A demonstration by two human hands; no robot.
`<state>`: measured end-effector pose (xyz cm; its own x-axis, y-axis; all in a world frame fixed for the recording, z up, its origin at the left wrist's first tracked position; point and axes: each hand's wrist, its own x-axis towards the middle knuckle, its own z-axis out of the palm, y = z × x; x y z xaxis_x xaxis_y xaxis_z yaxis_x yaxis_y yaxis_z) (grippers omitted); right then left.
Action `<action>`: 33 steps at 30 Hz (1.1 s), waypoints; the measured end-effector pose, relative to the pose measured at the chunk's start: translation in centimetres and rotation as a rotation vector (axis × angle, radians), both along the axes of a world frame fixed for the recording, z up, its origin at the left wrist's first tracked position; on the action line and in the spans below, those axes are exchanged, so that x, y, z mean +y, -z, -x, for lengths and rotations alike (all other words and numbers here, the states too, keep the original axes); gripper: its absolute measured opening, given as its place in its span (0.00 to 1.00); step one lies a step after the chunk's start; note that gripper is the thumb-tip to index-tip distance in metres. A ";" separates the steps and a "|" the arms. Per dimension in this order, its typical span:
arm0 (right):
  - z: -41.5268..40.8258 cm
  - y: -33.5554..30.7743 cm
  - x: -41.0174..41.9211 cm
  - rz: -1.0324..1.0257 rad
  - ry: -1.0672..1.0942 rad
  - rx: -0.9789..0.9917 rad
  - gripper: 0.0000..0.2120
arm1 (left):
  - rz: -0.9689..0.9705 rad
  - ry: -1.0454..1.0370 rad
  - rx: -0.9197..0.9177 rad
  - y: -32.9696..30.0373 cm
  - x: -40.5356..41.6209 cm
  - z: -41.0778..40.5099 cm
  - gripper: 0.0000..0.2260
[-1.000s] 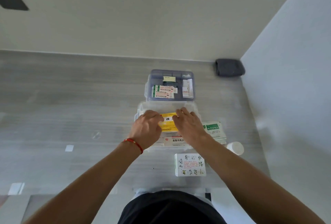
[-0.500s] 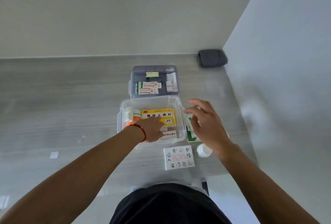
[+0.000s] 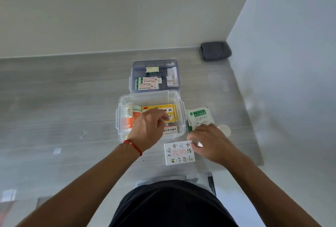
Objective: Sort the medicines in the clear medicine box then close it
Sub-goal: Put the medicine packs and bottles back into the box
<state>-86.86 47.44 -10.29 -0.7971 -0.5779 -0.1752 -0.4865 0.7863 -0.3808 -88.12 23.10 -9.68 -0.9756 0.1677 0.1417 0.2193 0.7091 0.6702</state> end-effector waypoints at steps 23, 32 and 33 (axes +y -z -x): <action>-2.5 -1.4 -2.8 -0.237 -0.332 0.068 0.29 | 0.033 -0.166 -0.559 2.3 -1.4 -0.2 0.09; 1.1 -7.3 -2.2 -0.004 -0.130 0.149 0.37 | -0.842 -0.002 -0.803 -1.7 -2.4 0.0 0.18; 1.7 -7.3 -2.7 0.014 -0.121 0.173 0.37 | -0.884 0.045 -0.806 -1.9 -2.7 -0.2 0.19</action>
<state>-88.59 44.78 -2.99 -0.7391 -0.6728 -0.0324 -0.6363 0.7132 -0.2941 -87.95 20.35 -7.74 -0.8324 0.3562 -0.4244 -0.4749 -0.0640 0.8777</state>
